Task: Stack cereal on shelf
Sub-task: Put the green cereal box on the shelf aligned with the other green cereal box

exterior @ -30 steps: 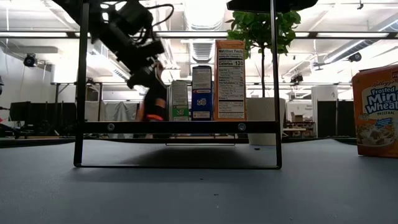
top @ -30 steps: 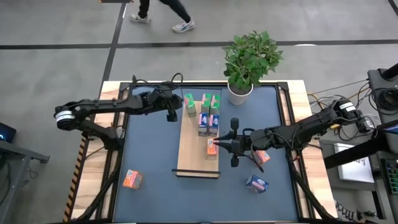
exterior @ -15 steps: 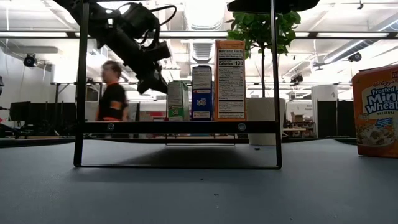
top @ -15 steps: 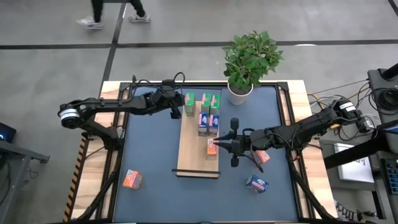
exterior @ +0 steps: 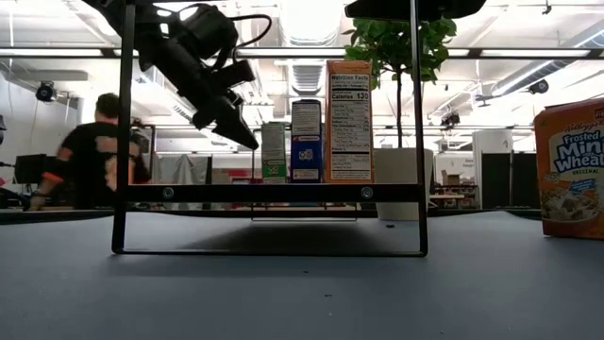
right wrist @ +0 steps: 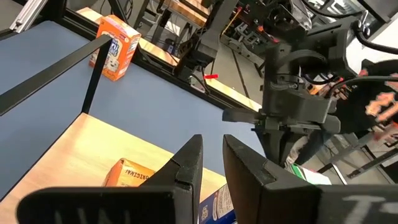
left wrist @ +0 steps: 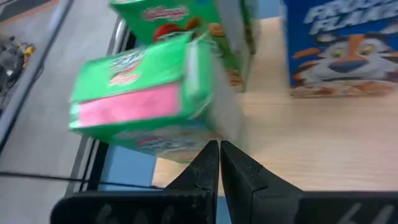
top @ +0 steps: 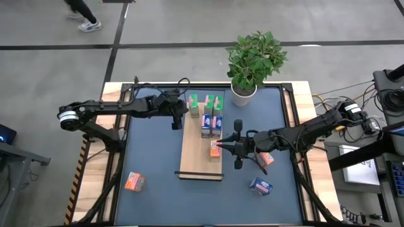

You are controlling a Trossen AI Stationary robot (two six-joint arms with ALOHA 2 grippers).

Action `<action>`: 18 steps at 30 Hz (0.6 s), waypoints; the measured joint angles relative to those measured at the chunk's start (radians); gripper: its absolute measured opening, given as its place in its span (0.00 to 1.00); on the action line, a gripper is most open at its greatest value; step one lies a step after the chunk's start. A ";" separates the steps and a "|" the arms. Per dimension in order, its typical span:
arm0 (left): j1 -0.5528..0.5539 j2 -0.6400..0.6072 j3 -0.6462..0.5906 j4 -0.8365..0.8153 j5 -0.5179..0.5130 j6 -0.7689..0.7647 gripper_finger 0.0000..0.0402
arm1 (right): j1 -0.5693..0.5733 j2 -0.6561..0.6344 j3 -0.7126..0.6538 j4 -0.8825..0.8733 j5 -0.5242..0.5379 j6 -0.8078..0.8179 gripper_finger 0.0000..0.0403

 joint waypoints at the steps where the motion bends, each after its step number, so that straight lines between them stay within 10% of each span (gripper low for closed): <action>1: 0.001 0.000 0.000 0.001 -0.003 -0.005 0.00 | 0.000 0.000 0.000 0.000 0.000 0.001 0.13; 10: -0.001 -0.003 0.000 -0.005 -0.024 -0.022 0.00 | 0.000 0.000 0.000 0.003 0.000 0.004 0.13; 18: -0.036 -0.012 0.000 0.028 0.195 -0.087 0.00 | 0.000 0.000 0.000 0.000 0.000 0.004 0.13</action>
